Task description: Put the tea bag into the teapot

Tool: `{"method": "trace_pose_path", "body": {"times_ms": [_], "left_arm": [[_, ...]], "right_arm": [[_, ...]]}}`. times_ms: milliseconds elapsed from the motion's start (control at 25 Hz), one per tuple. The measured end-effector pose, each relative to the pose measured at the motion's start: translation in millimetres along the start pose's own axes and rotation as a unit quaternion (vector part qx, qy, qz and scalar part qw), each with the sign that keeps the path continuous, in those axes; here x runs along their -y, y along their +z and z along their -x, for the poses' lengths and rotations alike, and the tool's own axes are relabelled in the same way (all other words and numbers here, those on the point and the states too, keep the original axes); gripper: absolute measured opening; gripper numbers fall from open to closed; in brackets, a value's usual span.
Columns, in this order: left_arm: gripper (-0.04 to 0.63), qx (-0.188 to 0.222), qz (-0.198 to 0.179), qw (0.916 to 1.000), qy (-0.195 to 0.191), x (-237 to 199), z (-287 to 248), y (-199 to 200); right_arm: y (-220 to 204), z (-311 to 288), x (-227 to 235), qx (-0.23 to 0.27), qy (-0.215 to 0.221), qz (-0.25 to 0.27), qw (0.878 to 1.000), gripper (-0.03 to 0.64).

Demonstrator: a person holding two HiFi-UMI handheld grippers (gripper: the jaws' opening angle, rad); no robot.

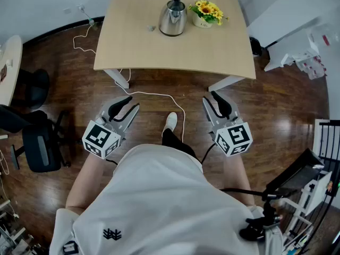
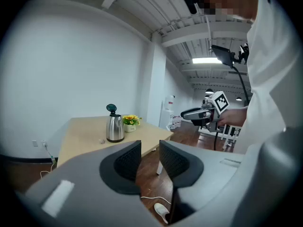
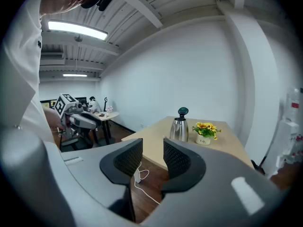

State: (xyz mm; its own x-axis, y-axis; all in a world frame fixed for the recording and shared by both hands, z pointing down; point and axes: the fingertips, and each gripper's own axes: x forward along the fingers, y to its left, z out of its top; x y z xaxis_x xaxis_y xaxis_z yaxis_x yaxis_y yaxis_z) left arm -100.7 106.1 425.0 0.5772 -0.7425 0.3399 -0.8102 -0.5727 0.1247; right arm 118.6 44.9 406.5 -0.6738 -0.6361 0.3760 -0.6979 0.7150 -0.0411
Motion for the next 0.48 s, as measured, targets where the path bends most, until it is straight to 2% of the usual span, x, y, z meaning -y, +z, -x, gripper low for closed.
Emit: {"method": "trace_pose_path", "body": {"times_ms": [240, 480], "left_arm": [[0.097, -0.005, -0.017, 0.9996, 0.023, -57, -123, 43], [0.097, -0.053, -0.011, 0.9975, 0.047, -121, -198, 38]], "right_arm": [[20, -48, 111, -0.006, 0.016, 0.028, 0.999, 0.133], [17, -82, 165, -0.015, 0.013, 0.004, 1.000, 0.133]]}}
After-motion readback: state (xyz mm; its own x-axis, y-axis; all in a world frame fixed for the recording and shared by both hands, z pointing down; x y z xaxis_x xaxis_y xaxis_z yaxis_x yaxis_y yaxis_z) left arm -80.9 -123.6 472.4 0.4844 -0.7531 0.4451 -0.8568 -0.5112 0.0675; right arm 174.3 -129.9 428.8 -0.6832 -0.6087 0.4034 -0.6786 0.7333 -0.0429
